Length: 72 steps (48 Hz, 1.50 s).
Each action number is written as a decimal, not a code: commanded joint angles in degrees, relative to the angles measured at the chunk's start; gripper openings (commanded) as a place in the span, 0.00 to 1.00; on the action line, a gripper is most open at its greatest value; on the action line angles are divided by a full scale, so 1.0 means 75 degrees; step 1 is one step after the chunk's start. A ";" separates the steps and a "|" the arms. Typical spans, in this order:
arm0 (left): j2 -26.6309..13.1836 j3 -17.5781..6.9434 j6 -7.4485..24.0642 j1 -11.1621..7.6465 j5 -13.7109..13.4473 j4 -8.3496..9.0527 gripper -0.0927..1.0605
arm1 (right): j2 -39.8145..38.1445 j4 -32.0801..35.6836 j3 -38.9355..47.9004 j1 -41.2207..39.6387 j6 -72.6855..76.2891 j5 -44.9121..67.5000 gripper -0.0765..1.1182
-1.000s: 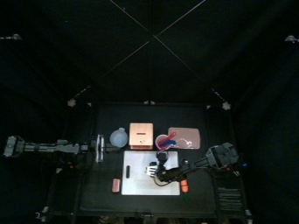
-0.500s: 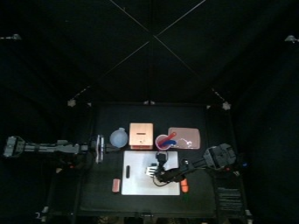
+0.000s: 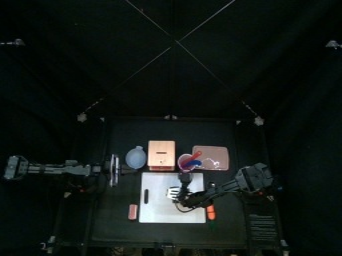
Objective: Place sushi on board then cut the sushi with the knife then place the pieces on the plate
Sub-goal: Pick knife at handle with right hand
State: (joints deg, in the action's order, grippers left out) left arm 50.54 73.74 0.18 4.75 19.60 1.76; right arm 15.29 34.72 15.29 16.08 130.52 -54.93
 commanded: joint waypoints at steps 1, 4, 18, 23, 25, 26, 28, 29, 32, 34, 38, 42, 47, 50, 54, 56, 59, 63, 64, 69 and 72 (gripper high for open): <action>-0.0035 -0.0105 0.0000 0.0023 -0.0012 0.0000 0.06 | -0.0609 0.0363 0.0117 0.0000 0.0012 -0.0199 0.85; -0.0035 -0.0105 -0.0012 0.0023 -0.0035 0.0000 0.06 | -0.0785 0.0633 0.0328 0.0035 0.0023 -0.0199 0.85; -0.0035 -0.0105 -0.0012 0.0059 -0.0223 -0.0152 0.06 | -0.1219 0.1676 0.1066 0.0082 0.0070 -0.0176 0.85; -0.0035 -0.0105 -0.0023 0.0070 -0.0293 -0.0246 0.06 | -0.1430 0.1723 0.1277 0.0035 0.0059 -0.0035 0.85; -0.0035 -0.0105 -0.0023 0.0082 -0.0316 -0.0293 0.06 | -0.1535 0.1758 0.1371 0.0023 0.0047 0.0035 0.85; -0.0035 -0.0105 -0.0023 0.0082 -0.0328 -0.0316 0.06 | -0.1582 0.1793 0.1430 0.0023 0.0047 0.0059 0.85; -0.0035 -0.0105 -0.0023 0.0094 -0.0352 -0.0363 0.06 | -0.1676 0.1875 0.1547 0.0012 0.0059 0.0105 0.85; -0.0035 -0.0105 -0.0023 0.0105 -0.0363 -0.0398 0.06 | -0.1734 0.1945 0.1617 0.0000 0.0059 0.0105 0.85; -0.0035 -0.0105 -0.0023 0.0117 -0.0375 -0.0480 0.06 | -0.1945 0.2180 0.1875 0.0000 0.0129 0.0129 0.85; -0.0035 -0.0105 -0.0012 0.0129 -0.0387 -0.0516 0.06 | -0.2063 0.2309 0.2027 0.0000 0.0129 0.0129 0.85; -0.0035 -0.0105 -0.0012 0.0152 -0.0434 -0.0539 0.06 | -0.2367 0.2520 0.2391 0.0000 0.0141 0.0070 0.85; -0.0035 -0.0105 -0.0012 0.0188 -0.0469 -0.0551 0.06 | -0.2648 0.2742 0.2766 0.0000 0.0164 0.0035 0.85; -0.0035 -0.0117 -0.0023 0.0246 -0.0551 -0.0551 0.06 | -0.2977 0.2977 0.3141 0.0000 0.0188 0.0023 0.85; -0.0035 -0.0117 -0.0035 0.0270 -0.0562 -0.0574 0.06 | -0.3176 0.3152 0.3316 0.0000 0.0164 0.0023 0.85; -0.0035 -0.0117 -0.0035 0.0340 -0.0562 -0.0609 0.06 | -0.3375 0.3574 0.3527 0.0023 0.0129 0.0023 0.85; -0.0035 -0.0117 -0.0035 0.0375 -0.0562 -0.0633 0.06 | -0.3480 0.3844 0.3656 0.0047 0.0129 0.0023 0.85; -0.0035 -0.0117 -0.0035 0.0422 -0.0562 -0.0680 0.06 | -0.3598 0.4078 0.3809 0.0047 0.0117 0.0012 0.85; -0.0035 -0.0117 -0.0023 0.0469 -0.0562 -0.0750 0.06 | -0.3773 0.4277 0.4043 0.0023 0.0117 -0.0012 0.85; -0.0035 -0.0117 -0.0023 0.0469 -0.0562 -0.0785 0.06 | -0.3832 0.4312 0.4102 0.0000 0.0117 -0.0023 0.85; -0.0035 -0.0117 -0.0035 0.0492 -0.0562 -0.0902 0.06 | -0.4172 0.4230 0.4418 -0.0141 0.0199 0.0012 0.85; -0.0035 -0.0129 -0.0035 0.0492 -0.0562 -0.0996 0.06 | -0.4406 0.4043 0.4559 -0.0293 0.0176 0.0141 0.85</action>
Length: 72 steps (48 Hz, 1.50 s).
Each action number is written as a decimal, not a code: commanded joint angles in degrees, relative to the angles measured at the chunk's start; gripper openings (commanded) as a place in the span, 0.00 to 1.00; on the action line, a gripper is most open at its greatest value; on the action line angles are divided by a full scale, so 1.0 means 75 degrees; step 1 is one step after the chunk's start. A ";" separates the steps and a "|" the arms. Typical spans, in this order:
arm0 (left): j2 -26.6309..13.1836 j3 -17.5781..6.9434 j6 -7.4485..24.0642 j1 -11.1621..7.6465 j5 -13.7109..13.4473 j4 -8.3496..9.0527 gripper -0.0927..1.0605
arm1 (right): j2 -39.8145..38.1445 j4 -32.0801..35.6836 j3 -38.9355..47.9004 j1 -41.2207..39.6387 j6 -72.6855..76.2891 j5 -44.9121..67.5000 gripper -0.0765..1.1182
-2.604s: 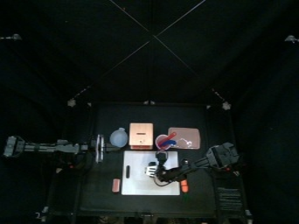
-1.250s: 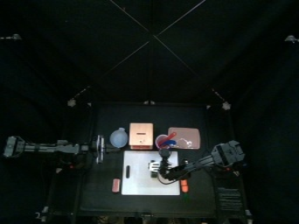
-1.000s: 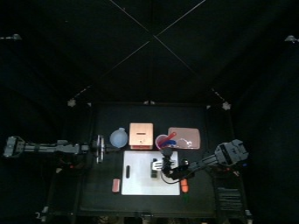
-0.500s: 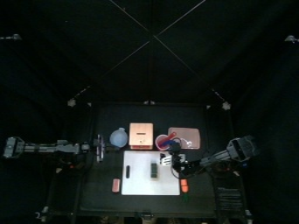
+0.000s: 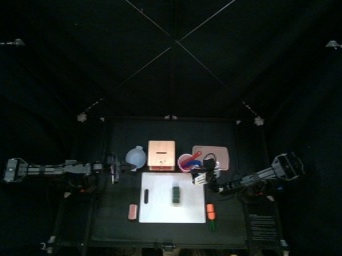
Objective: Place sushi on board then cut the sushi with the knife then place the pieces on the plate
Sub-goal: Pick knife at handle with right hand
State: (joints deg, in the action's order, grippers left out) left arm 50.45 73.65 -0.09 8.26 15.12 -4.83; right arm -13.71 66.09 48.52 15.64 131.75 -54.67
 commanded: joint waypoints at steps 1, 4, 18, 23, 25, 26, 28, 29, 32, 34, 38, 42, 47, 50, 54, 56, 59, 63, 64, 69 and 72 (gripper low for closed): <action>-0.0023 -0.0105 0.0000 0.0023 0.0035 -0.0164 0.06 | -0.0645 -0.0188 0.0176 -0.0270 0.0000 0.0164 0.85; -0.0023 -0.0105 0.0000 0.0023 0.0035 -0.0258 0.06 | -0.0902 -0.0340 0.0305 -0.0410 -0.0012 0.0316 0.85; -0.0023 -0.0164 0.0000 0.0023 0.0035 -0.0422 0.06 | -0.2391 -0.1020 0.1078 -0.1289 -0.0082 0.1582 0.85; -0.0023 -0.0164 0.0000 0.0059 0.0035 -0.0422 0.06 | -0.2941 -0.0902 0.1430 -0.1746 -0.0105 0.2273 0.85; -0.0023 -0.0176 0.0000 0.0082 0.0035 -0.0422 0.06 | -0.3141 -0.0773 0.1523 -0.1980 -0.0129 0.2602 0.85; -0.0023 -0.0176 0.0000 0.0094 0.0035 -0.0422 0.06 | -0.3234 -0.0680 0.1570 -0.2098 -0.0141 0.2777 0.85; -0.0023 -0.0164 0.0000 0.0105 0.0035 -0.0422 0.06 | -0.3422 -0.0398 0.1641 -0.2309 -0.0141 0.3141 0.85; -0.0023 -0.0164 0.0000 0.0117 0.0035 -0.0422 0.06 | -0.3492 -0.0246 0.1664 -0.2426 -0.0141 0.3305 0.84; -0.0023 -0.0164 0.0000 0.0141 0.0035 -0.0422 0.06 | -0.3703 0.0211 0.1688 -0.2801 -0.0152 0.3773 0.84; -0.0023 -0.0176 0.0000 0.0152 0.0035 -0.0422 0.06 | -0.3785 0.0363 0.1676 -0.2988 -0.0152 0.3891 0.84; -0.0023 -0.0176 0.0000 0.0152 0.0035 -0.0445 0.06 | -0.3820 0.0645 0.1652 -0.3328 -0.0176 0.4043 0.84; -0.0023 -0.0176 0.0000 0.0164 0.0035 -0.0445 0.06 | -0.3820 0.1254 0.1688 -0.3609 -0.0176 0.4371 0.84; -0.0023 -0.0176 0.0000 0.0176 0.0035 -0.0445 0.06 | -0.3809 0.2016 0.1652 -0.4008 -0.0188 0.4793 0.84; -0.0023 -0.0176 0.0000 0.0199 0.0035 -0.0445 0.06 | -0.3809 0.2449 0.1617 -0.4289 -0.0176 0.5109 0.84; -0.0023 -0.0176 0.0000 0.0211 0.0035 -0.0445 0.06 | -0.3797 0.2871 0.1582 -0.4688 -0.0176 0.5520 0.84; -0.0023 -0.0176 0.0000 0.0211 0.0035 -0.0445 0.06 | -0.3785 0.3047 0.1570 -0.4898 -0.0176 0.5742 0.84; -0.0023 -0.0176 -0.0012 0.0211 0.0035 -0.0445 0.06 | -0.3715 0.3258 0.1570 -0.5227 -0.0176 0.6082 0.84; -0.0023 -0.0164 0.0000 0.0223 0.0035 -0.0492 0.06 | -0.3539 0.3797 0.1547 -0.5672 -0.0188 0.6668 0.84; -0.0023 -0.0152 -0.0012 0.0223 0.0035 -0.0492 0.06 | -0.3492 0.3973 0.1535 -0.5754 -0.0188 0.6785 0.84; -0.0023 -0.0141 0.0000 0.0234 0.0035 -0.0504 0.06 | -0.3258 0.4875 0.1441 -0.6094 -0.0176 0.7254 0.84; -0.0023 -0.0141 0.0000 0.0246 0.0035 -0.0504 0.06 | -0.3082 0.5355 0.1324 -0.6316 -0.0176 0.7500 0.84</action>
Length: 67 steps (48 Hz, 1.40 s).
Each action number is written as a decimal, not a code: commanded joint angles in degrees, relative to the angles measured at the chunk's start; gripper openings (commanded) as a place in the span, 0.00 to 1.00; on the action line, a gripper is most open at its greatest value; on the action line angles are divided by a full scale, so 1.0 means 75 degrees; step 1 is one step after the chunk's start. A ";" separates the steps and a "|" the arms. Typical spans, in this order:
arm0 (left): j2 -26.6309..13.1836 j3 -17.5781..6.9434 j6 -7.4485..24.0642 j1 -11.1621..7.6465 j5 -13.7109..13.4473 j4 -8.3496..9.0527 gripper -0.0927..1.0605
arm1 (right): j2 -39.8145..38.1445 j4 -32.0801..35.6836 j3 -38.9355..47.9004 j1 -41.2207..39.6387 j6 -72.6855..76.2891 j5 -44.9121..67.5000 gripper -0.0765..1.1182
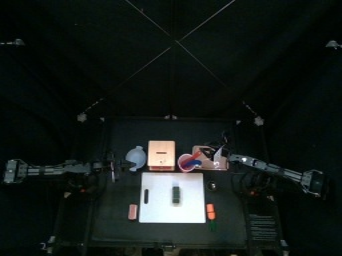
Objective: Place sushi on board then cut the sushi with the knife then place the pieces on the plate
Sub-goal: Pick knife at handle with right hand
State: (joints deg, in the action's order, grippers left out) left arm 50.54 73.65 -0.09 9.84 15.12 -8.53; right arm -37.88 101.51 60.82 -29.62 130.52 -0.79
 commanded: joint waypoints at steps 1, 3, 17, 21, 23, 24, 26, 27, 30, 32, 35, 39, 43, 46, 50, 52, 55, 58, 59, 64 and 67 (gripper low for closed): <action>-0.0035 -0.0141 0.0000 0.0047 0.0035 0.0000 0.06 | 0.0188 0.0738 -0.0352 -0.0340 -0.0012 0.0375 0.84; -0.0035 -0.0141 0.0000 0.0035 0.0035 0.0000 0.06 | 0.0281 0.0949 -0.0469 -0.0422 -0.0012 0.0504 0.84; -0.0035 -0.0082 -0.0012 0.0047 0.0035 -0.0012 0.06 | 0.0352 0.2109 -0.1113 -0.0656 0.0023 0.1020 0.84; -0.0035 -0.0023 -0.0012 0.0047 0.0035 0.0000 0.06 | 0.0352 0.2133 -0.1102 -0.0621 0.0012 0.1230 0.84; -0.0035 -0.0012 -0.0012 0.0047 0.0035 0.0000 0.06 | 0.0340 0.2156 -0.1090 -0.0609 0.0012 0.1254 0.84; -0.0035 -0.0012 -0.0012 0.0047 0.0035 -0.0012 0.06 | 0.0340 0.2180 -0.1090 -0.0586 0.0012 0.1254 0.84; -0.0035 0.0000 0.0000 0.0047 0.0035 0.0000 0.06 | 0.0316 0.2238 -0.1078 -0.0527 0.0000 0.1254 0.84; -0.0035 0.0012 0.0000 0.0047 0.0035 0.0000 0.06 | 0.0293 0.2297 -0.1078 -0.0504 -0.0012 0.1242 0.84; -0.0035 0.0012 0.0000 0.0059 0.0035 -0.0012 0.06 | 0.0258 0.2613 -0.1066 -0.0434 -0.0012 0.1242 0.84; -0.0035 0.0012 0.0000 0.0070 0.0035 0.0000 0.06 | 0.0270 0.2848 -0.1066 -0.0387 0.0000 0.1219 0.84; -0.0035 0.0012 0.0000 0.0082 0.0035 0.0000 0.06 | 0.0246 0.3105 -0.1055 -0.0363 0.0000 0.1090 0.84; -0.0035 0.0012 0.0000 0.0094 0.0035 0.0000 0.06 | 0.0246 0.3293 -0.0996 -0.0328 0.0000 0.0785 0.84; -0.0035 0.0023 0.0000 0.0105 0.0035 0.0000 0.06 | 0.0234 0.3445 -0.0926 -0.0187 0.0000 0.0621 0.84; -0.0035 0.0035 0.0000 0.0105 0.0035 -0.0012 0.06 | 0.0234 0.3609 -0.0879 0.0059 0.0000 0.0609 0.84; -0.0035 0.0047 0.0000 0.0117 0.0035 -0.0012 0.06 | 0.0223 0.3879 -0.0809 0.0363 -0.0012 0.0527 0.84; -0.0035 0.0059 0.0000 0.0141 0.0035 -0.0012 0.06 | 0.0164 0.3926 -0.0785 0.0445 0.0000 0.0445 0.84; -0.0035 0.0070 0.0000 0.0176 0.0035 -0.0012 0.06 | 0.0035 0.3855 -0.0680 0.0480 0.0000 0.0258 0.84; -0.0035 0.0082 0.0000 0.0199 0.0035 -0.0012 0.06 | -0.0047 0.3668 -0.0598 0.0469 0.0012 0.0176 0.84; -0.0035 0.0082 0.0000 0.0211 0.0035 0.0000 0.06 | -0.0070 0.3598 -0.0563 0.0469 0.0012 0.0176 0.84; -0.0035 0.0105 0.0000 0.0211 0.0035 0.0000 0.06 | -0.0094 0.3211 -0.0340 0.0469 0.0012 0.0129 0.84; -0.0035 0.0141 0.0000 0.0211 0.0035 0.0000 0.06 | -0.0094 0.3023 -0.0199 0.0469 0.0012 0.0082 0.84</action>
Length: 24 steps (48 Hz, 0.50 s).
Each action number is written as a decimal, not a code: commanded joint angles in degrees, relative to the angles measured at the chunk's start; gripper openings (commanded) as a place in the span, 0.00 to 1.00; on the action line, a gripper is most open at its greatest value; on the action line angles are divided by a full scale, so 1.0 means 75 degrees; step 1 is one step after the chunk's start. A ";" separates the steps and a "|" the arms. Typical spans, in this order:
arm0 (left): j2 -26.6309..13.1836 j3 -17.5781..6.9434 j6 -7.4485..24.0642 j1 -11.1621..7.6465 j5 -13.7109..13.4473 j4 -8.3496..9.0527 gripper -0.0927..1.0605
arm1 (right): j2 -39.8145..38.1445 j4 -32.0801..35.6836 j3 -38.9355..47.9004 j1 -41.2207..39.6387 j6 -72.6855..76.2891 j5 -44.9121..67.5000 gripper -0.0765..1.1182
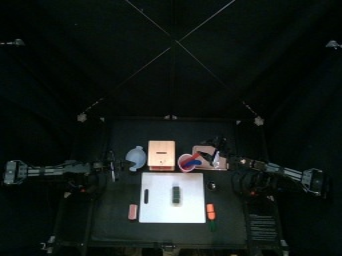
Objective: Place sushi on board then cut the sushi with the knife then place the pieces on the plate
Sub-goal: Pick knife at handle with right hand
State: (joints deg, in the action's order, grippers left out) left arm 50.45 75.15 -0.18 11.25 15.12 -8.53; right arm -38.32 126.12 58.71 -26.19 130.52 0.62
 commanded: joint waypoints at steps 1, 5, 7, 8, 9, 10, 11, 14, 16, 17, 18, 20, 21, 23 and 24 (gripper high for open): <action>-0.0023 -0.0059 0.0012 0.0047 0.0035 -0.0012 0.06 | -0.0035 -0.0316 0.0117 0.0012 0.0012 -0.0141 0.84; -0.0023 -0.0047 0.0012 0.0070 0.0035 0.0000 0.06 | 0.0023 -0.0563 0.0152 0.0012 0.0012 -0.0305 0.84; -0.0023 -0.0047 0.0012 0.0070 0.0035 -0.0012 0.06 | 0.0035 -0.0703 0.0117 0.0000 0.0023 -0.0305 0.84; -0.0023 -0.0047 0.0012 0.0070 0.0035 0.0000 0.06 | 0.0035 -0.0785 0.0094 0.0000 0.0023 -0.0305 0.84; -0.0023 -0.0059 0.0012 0.0070 0.0035 -0.0012 0.06 | 0.0047 -0.0879 0.0059 0.0000 0.0023 -0.0281 0.84; -0.0023 -0.0047 0.0012 0.0082 0.0035 -0.0012 0.06 | 0.0047 -0.0984 0.0012 -0.0012 0.0023 -0.0258 0.84; -0.0023 -0.0047 0.0012 0.0082 0.0035 0.0000 0.06 | 0.0059 -0.1078 -0.0035 -0.0023 0.0023 -0.0234 0.84; -0.0023 -0.0047 0.0012 0.0082 0.0035 -0.0012 0.06 | 0.0059 -0.1395 -0.0246 -0.0129 0.0012 -0.0082 0.84; -0.0023 -0.0047 0.0012 0.0094 0.0035 -0.0012 0.06 | 0.0105 -0.1594 -0.0457 -0.0293 0.0012 0.0070 0.84; -0.0023 -0.0059 0.0023 0.0105 0.0035 -0.0012 0.06 | 0.0129 -0.1652 -0.0551 -0.0363 0.0012 0.0176 0.84; -0.0023 -0.0047 0.0023 0.0117 0.0035 0.0000 0.06 | 0.0152 -0.1688 -0.0633 -0.0422 0.0012 0.0305 0.84; -0.0023 -0.0059 0.0012 0.0129 0.0035 -0.0012 0.06 | 0.0246 -0.1734 -0.0797 -0.0562 0.0012 0.0598 0.84; -0.0023 -0.0059 0.0012 0.0129 0.0035 -0.0012 0.06 | 0.0293 -0.1758 -0.0891 -0.0645 0.0012 0.0773 0.84; -0.0023 -0.0059 0.0012 0.0141 0.0035 -0.0012 0.06 | 0.0422 -0.1770 -0.1055 -0.0797 0.0012 0.1148 0.84; -0.0023 -0.0047 0.0012 0.0141 0.0035 -0.0012 0.06 | 0.0492 -0.1770 -0.1125 -0.0879 0.0012 0.1336 0.84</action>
State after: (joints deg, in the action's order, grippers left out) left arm 50.54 75.59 -0.09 12.04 15.12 -8.53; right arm -35.68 113.12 53.53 -30.85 130.61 6.59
